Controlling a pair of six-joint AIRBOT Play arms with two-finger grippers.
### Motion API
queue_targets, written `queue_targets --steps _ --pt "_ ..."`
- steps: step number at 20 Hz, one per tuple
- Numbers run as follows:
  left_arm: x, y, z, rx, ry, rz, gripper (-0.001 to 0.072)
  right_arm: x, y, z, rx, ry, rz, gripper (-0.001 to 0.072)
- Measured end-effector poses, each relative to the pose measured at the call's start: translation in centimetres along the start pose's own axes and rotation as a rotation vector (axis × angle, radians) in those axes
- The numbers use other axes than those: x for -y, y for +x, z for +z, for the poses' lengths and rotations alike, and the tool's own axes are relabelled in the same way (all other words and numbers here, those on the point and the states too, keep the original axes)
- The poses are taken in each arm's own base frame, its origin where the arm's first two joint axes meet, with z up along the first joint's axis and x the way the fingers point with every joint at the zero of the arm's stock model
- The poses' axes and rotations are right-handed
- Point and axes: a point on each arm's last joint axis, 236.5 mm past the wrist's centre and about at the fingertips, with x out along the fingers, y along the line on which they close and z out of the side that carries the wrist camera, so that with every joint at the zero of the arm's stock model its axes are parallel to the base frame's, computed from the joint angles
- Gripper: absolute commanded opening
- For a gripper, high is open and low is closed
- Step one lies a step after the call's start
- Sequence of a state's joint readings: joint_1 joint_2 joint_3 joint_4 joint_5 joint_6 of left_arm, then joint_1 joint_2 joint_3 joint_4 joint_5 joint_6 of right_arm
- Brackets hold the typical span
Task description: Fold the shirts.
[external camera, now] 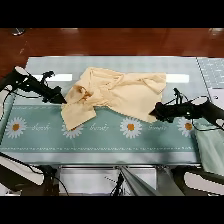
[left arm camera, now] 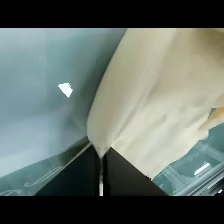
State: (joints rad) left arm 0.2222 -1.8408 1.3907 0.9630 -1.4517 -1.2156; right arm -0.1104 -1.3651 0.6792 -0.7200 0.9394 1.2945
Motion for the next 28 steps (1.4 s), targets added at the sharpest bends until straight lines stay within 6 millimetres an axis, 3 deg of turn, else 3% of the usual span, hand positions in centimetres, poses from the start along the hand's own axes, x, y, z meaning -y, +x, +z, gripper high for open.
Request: queue_targets --steps 3,5,7,9,10,12,15,17,19,23,25,28 --pt "3.2 -1.5 1.1 0.068 0.029 -0.091 0.0023 -3.7 -1.1 2.1 0.031 -0.1 0.055 0.0028" --pt "6.9 -4.7 3.0 0.184 0.09 -0.167 0.0023 -7.7 -3.8 5.3 0.093 -0.192 0.091 0.0028" --pt "12.1 -10.5 5.4 0.371 0.176 -0.255 0.0023 -12.7 -8.4 8.7 0.176 -0.314 0.11 0.0028" --pt "18.4 -18.4 6.3 0.594 0.293 -0.345 0.0023 -18.6 -15.1 11.8 0.313 -0.453 0.11 0.0028" --pt "21.6 -23.1 6.1 0.722 0.358 -0.372 0.0023 -21.5 -19.1 12.8 0.395 -0.524 0.1 0.0028" --pt "26.9 -31.1 3.6 0.934 0.474 -0.396 0.0022 -26.4 -26.9 12.7 0.553 -0.644 0.075 0.0028" --pt "32.9 -40.8 -3.3 1.21 0.627 -0.382 0.0023 -31.0 -36.8 8.7 0.773 -0.76 0.056 0.0028" --pt "35.5 -44.9 -8.7 1.356 0.716 -0.322 0.0023 -32.5 -41.7 4.7 0.892 -0.81 0.055 0.0028" --pt "36.9 -47.8 -13.9 1.495 0.783 -0.199 0.0023 -33.1 -46.0 0.2 1.009 -0.854 0.043 0.0028" --pt "38.1 -49.9 -22.7 1.71 0.821 0.165 0.0023 -32.4 -52.3 -8.7 1.2 -0.91 0.002 0.0028" --pt "38.5 -49.8 -26.3 1.772 0.814 0.315 0.0023 -31.5 -54.0 -12.2 1.259 -0.918 -0.019 0.0028" --pt "38.7 -49.2 -31.7 1.838 0.81 0.451 0.0023 -29.3 -54.9 -15.7 1.284 -0.904 -0.074 0.0028"
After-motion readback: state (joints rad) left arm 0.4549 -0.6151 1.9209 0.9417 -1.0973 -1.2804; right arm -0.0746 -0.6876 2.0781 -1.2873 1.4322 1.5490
